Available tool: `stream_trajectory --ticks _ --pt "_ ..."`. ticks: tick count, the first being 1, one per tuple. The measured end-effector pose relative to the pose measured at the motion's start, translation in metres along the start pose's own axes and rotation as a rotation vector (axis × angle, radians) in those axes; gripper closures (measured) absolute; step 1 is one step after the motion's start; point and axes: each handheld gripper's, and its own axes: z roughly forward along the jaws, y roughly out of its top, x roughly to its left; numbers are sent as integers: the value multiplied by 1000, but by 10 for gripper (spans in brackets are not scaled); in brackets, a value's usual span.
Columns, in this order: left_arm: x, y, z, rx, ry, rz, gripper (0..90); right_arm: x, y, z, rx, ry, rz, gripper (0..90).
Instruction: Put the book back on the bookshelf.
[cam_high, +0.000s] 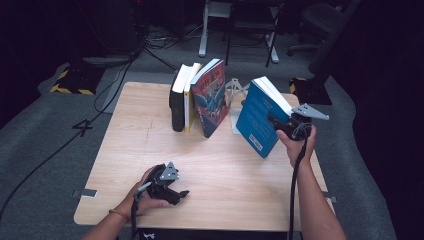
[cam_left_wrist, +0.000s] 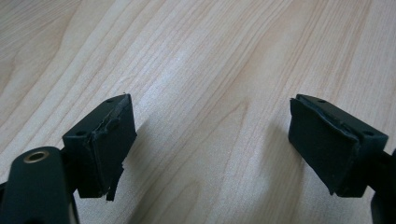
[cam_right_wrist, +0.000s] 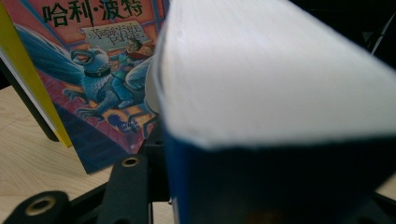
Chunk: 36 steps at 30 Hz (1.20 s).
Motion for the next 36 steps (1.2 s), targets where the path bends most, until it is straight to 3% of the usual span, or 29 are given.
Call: stream_trajectory --ticks 4,10,13,17,19,21,28,36 --pt "0 0 0 0 0 0 155 -5 -10 -2 -21 14 16 496" --pt "0 0 0 0 -1 3 155 -5 -30 -4 -44 21 -4 516" --pt "0 0 0 0 -1 3 155 -4 -41 0 -35 25 -26 523" --pt "0 0 0 0 -1 2 155 -4 -66 6 30 36 -76 527" --pt "0 0 0 -1 -2 2 155 -4 -76 8 43 49 -74 563" --pt "0 1 1 -1 -3 3 155 -4 -82 9 28 52 -79 572" --pt "0 1 1 -2 -4 2 155 -3 -88 18 5 60 -43 595" --pt "1 2 2 0 -5 7 155 11 -79 36 11 -10 -17 612"
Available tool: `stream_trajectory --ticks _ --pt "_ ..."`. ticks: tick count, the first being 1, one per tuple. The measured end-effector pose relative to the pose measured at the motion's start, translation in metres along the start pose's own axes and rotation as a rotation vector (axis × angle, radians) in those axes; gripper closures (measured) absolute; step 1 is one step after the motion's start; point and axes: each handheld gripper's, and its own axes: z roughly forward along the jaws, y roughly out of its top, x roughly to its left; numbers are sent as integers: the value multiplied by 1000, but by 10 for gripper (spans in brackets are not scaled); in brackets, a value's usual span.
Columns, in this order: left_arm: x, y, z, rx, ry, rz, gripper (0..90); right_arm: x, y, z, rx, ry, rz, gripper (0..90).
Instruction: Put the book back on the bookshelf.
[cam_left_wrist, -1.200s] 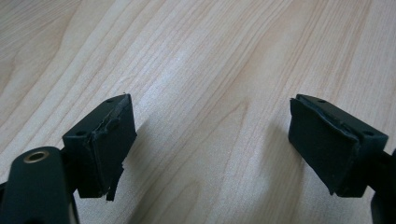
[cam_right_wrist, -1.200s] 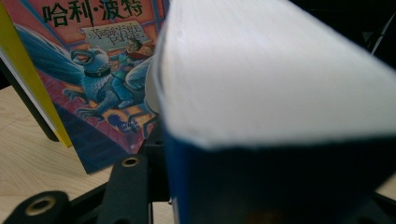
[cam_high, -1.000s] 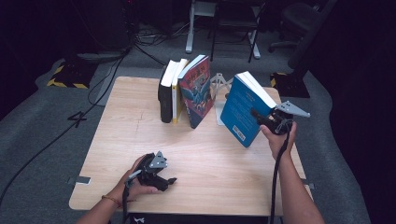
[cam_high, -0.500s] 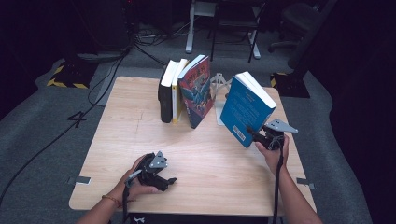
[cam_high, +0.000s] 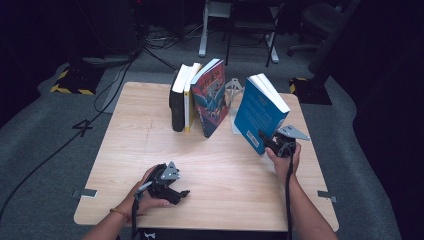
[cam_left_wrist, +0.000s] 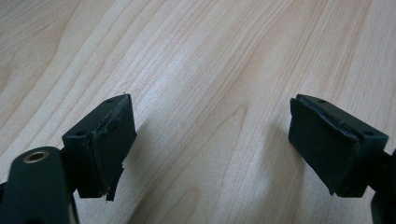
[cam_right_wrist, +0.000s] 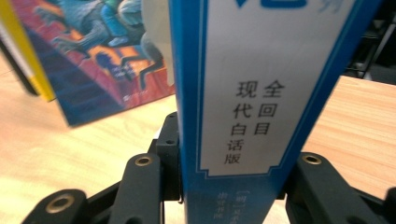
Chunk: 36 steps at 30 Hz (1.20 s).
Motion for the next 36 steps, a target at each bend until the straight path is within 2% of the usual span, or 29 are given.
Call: stream_trajectory --ticks 10,19,28,36 --pt "0 0 0 0 0 2 156 16 15 30 13 -103 48 613" --pt "0 0 0 0 0 4 156 23 23 48 20 -154 70 613" --pt "0 0 0 1 -3 7 156 29 26 57 19 -177 48 614" --pt "0 0 0 1 -6 9 156 38 26 56 15 -180 60 614"
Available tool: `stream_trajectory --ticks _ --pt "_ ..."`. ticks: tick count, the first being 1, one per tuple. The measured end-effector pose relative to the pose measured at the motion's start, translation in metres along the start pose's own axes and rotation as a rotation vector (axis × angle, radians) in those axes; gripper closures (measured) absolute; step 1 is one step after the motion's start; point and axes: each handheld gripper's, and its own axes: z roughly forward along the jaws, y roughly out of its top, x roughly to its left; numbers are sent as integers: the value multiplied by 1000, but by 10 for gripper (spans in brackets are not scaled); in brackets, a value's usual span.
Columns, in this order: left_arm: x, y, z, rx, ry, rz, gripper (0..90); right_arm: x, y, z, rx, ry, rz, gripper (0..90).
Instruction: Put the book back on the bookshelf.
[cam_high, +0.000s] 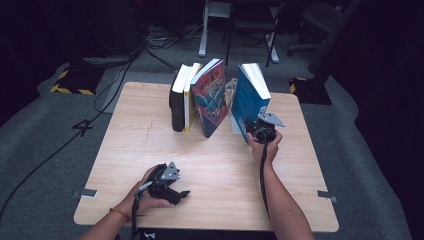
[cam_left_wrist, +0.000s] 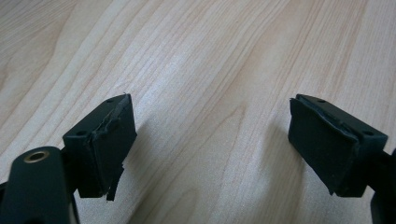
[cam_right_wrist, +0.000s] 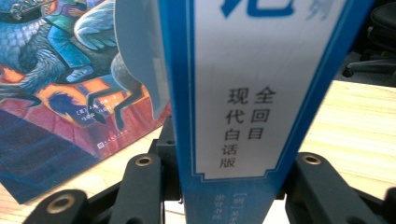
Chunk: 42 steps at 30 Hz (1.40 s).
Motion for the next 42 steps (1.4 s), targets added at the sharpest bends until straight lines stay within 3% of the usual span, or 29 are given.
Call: stream_trajectory --ticks 5,10,16,26,42 --pt "0 0 0 0 0 0 156 9 1 1 -2 11 -19 615" --pt "0 0 0 0 1 -1 157 19 5 6 -2 -27 -22 615" --pt "0 0 0 0 1 -1 157 15 8 12 4 -58 28 615" --pt "0 0 0 0 1 -1 157 10 8 14 5 -38 25 608" --pt "0 0 0 0 1 -1 157 -1 8 6 3 6 10 520"
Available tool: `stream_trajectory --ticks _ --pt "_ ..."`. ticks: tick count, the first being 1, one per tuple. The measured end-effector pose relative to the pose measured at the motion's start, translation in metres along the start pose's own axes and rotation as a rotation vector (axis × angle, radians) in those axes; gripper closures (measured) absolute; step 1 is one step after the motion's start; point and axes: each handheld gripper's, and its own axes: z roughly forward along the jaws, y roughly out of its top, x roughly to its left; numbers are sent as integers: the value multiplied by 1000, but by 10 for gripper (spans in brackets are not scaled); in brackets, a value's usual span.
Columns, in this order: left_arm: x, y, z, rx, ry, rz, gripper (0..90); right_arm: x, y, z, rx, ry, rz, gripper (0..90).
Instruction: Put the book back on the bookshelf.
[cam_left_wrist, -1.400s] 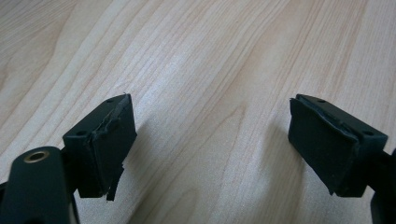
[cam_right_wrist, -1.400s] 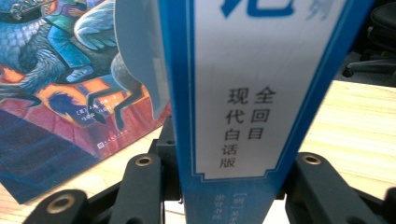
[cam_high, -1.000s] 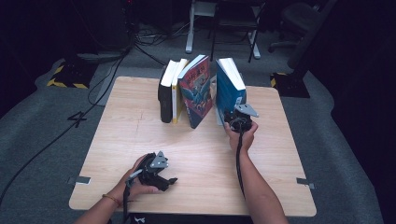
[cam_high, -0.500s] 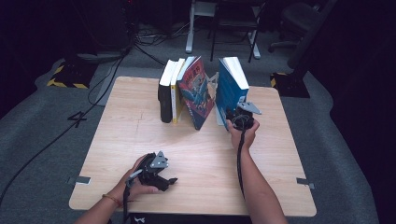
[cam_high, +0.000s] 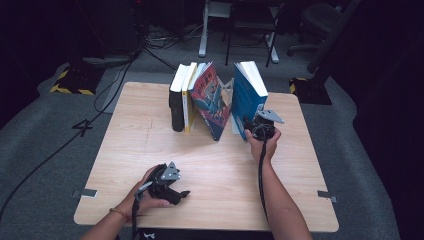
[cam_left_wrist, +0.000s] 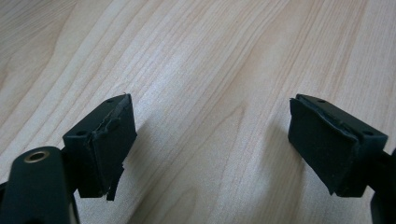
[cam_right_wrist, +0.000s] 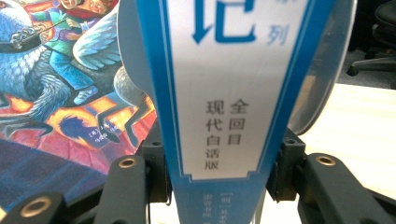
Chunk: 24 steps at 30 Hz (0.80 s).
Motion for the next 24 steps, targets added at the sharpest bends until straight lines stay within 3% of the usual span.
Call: stream_trajectory --ticks 6,12,24 --pt "0 0 0 0 0 0 157 -3 -1 -4 14 20 -6 458" --pt "0 0 0 0 0 0 157 -6 0 -9 39 32 -39 467" --pt "0 0 0 0 0 0 156 -10 13 -28 91 96 -179 384"
